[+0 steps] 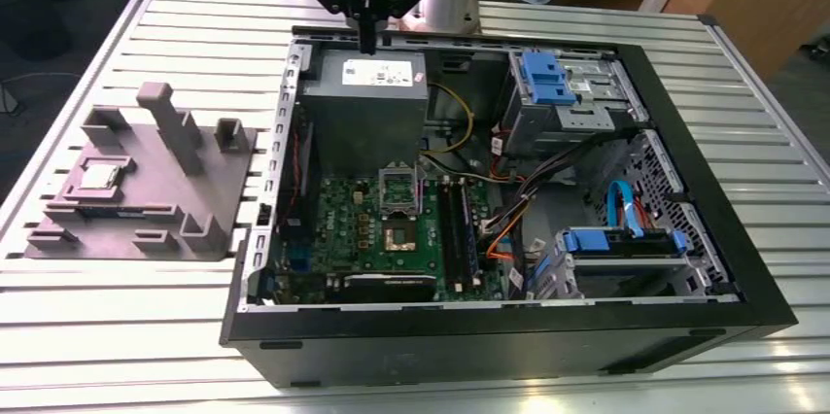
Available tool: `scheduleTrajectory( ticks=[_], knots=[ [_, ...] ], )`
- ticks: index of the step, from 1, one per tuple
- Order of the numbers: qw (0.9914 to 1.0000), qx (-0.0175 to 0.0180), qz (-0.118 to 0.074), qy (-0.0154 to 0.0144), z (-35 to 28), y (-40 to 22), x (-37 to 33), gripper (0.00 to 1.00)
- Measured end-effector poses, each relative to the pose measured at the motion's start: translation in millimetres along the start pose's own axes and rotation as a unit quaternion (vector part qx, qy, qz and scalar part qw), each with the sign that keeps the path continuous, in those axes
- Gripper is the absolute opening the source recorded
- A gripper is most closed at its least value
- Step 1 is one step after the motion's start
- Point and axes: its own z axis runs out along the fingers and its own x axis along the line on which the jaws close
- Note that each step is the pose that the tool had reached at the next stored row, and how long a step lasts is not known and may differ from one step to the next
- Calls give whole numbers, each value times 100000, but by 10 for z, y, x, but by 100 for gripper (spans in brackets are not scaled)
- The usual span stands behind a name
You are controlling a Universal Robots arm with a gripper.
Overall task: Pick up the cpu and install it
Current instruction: 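Reach for the cpu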
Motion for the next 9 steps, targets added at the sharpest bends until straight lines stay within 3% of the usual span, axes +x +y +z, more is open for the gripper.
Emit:
scheduleTrajectory(
  ticks=[7,9],
  knots=[
    [100000,3,3,2,-1,-1,14,10],
    [100000,1,3,0,-2,-5,69,10]
  ],
)
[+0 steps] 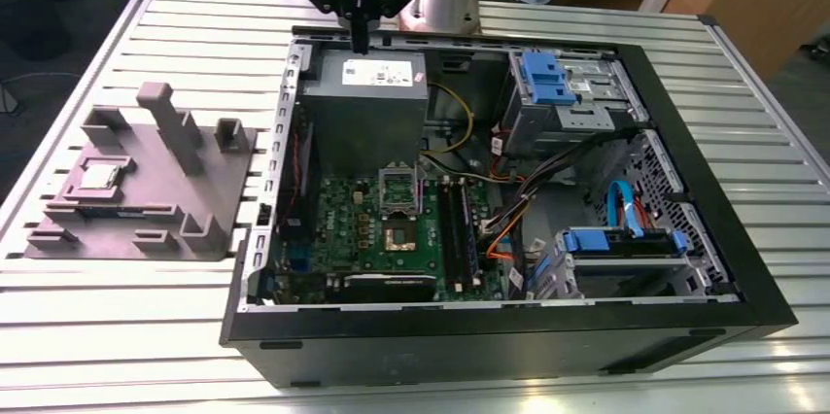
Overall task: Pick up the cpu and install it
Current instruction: 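Reach for the cpu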
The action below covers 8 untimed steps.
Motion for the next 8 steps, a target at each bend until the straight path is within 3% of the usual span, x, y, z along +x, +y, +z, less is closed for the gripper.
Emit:
scheduleTrajectory(
  ticks=[8],
  knots=[
    [100000,0,1,1,0,-1,14,10]
  ],
)
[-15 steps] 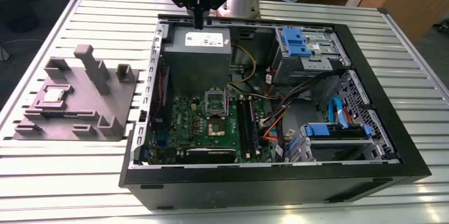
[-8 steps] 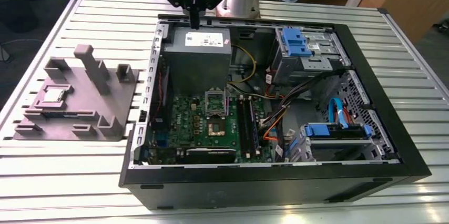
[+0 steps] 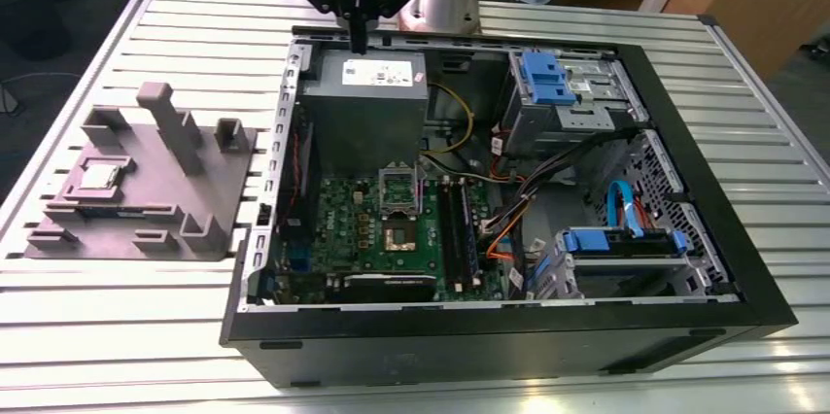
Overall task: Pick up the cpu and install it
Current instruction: 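Reach for the cpu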
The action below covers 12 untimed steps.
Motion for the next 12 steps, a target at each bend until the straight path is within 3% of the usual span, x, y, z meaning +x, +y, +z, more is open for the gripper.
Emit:
scheduleTrajectory(
  ticks=[12],
  knots=[
    [100000,2,-1,1,-1,-2,24,10]
  ],
)
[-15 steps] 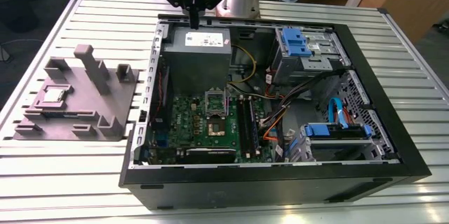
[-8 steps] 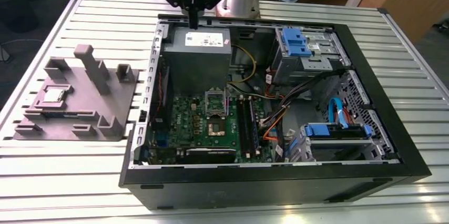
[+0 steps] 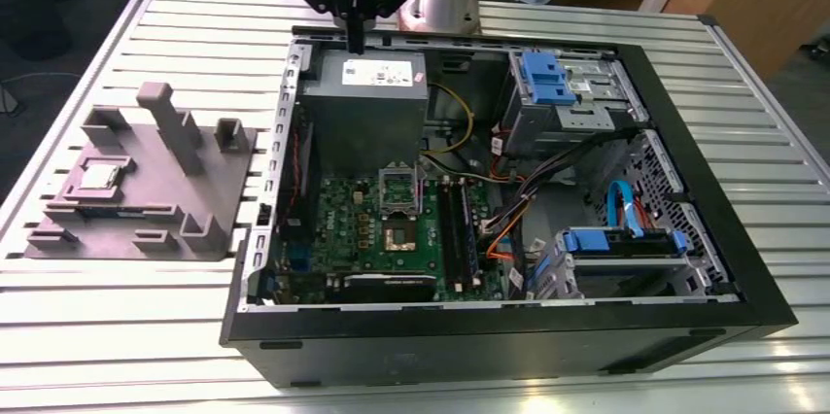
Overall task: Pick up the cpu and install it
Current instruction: 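Reach for the cpu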
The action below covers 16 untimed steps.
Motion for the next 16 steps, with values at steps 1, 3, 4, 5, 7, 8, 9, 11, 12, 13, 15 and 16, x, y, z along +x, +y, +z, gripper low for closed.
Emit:
scheduleTrajectory(
  ticks=[1,3,4,5,7,8,9,11,12,13,15,16],
  knots=[
    [100000,-1,-3,0,-1,-3,37,10],
    [100000,-2,0,0,-2,-5,69,10],
    [100000,-2,-1,-1,-2,-5,70,10],
    [100000,1,1,0,-2,-6,72,10],
    [100000,-2,0,-2,-2,-7,90,10],
    [100000,-2,1,-2,-2,-8,103,10],
    [100000,-2,3,-1,-2,-8,105,10],
    [100000,-3,4,-2,-2,-8,109,10],
    [100000,-4,8,-3,-2,-9,113,10],
    [100000,-2,2,0,-3,-9,116,10],
    [100000,0,1,0,-3,-9,121,10],
    [100000,0,-2,-1,-3,-9,124,10]
  ],
)
